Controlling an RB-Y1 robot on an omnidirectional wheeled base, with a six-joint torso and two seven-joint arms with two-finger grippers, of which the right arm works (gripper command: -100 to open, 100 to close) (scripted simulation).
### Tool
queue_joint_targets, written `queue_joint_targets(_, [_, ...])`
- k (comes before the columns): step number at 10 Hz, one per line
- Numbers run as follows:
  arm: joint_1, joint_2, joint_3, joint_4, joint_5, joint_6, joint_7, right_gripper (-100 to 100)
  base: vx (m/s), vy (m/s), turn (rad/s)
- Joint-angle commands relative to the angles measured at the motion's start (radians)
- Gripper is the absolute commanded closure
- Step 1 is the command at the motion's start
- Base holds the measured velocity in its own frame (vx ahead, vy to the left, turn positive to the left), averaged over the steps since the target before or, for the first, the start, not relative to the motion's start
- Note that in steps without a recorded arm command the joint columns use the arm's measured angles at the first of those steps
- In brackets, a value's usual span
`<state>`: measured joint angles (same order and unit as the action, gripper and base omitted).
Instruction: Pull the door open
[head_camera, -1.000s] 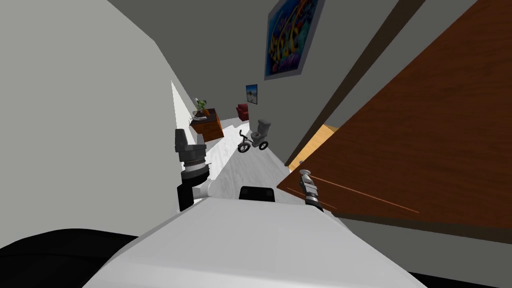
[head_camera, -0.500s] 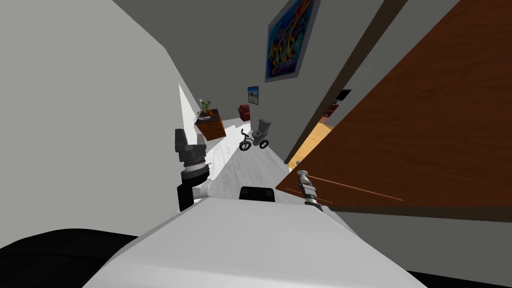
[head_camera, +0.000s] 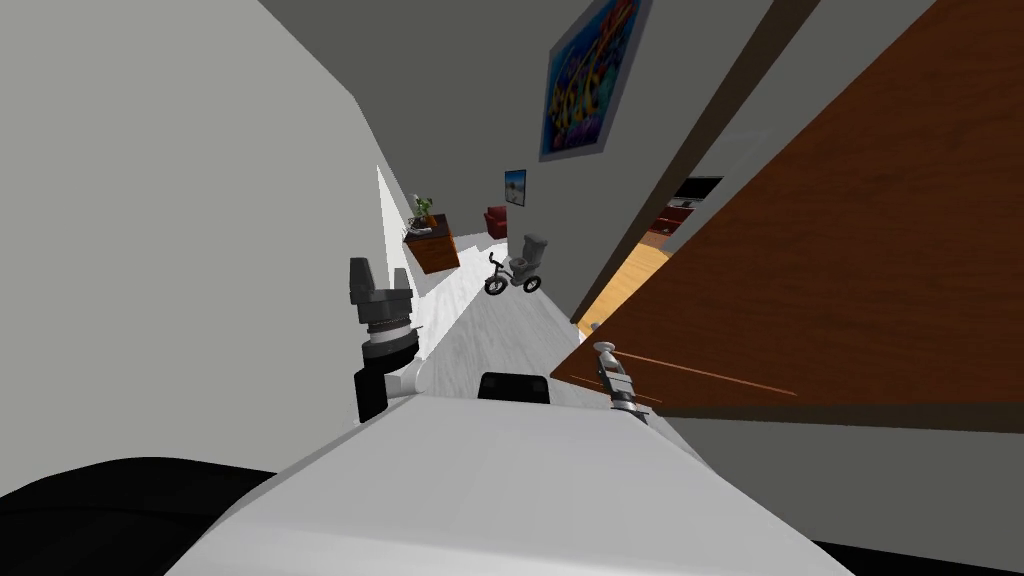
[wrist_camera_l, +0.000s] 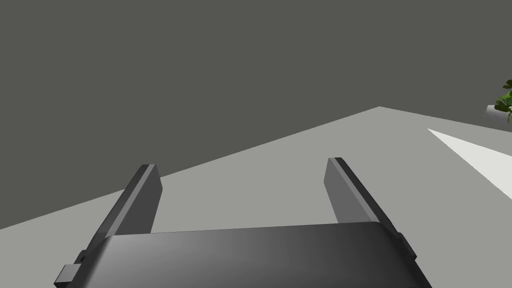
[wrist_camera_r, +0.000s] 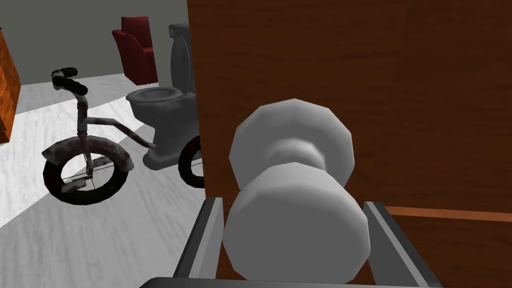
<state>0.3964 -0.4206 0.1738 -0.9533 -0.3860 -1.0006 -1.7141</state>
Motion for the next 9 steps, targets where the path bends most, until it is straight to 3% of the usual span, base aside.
queue_joint_targets(1, [0.007, -0.01, 0.01, 0.006, 0.008, -0.019, -0.014, 100, -0.193, -0.041, 0.085])
queue_joint_targets(4, [0.013, -0.026, 0.027, 0.016, 0.021, -0.045, -0.034, 100, -0.193, -0.026, 0.098])
queue_joint_targets(5, [0.008, -0.021, 0.026, 0.02, 0.02, -0.04, -0.03, 100, -0.096, -0.007, 0.024])
queue_joint_targets(9, [0.01, -0.044, 0.047, 0.052, 0.037, -0.085, -0.063, 100, -0.197, -0.027, 0.126])
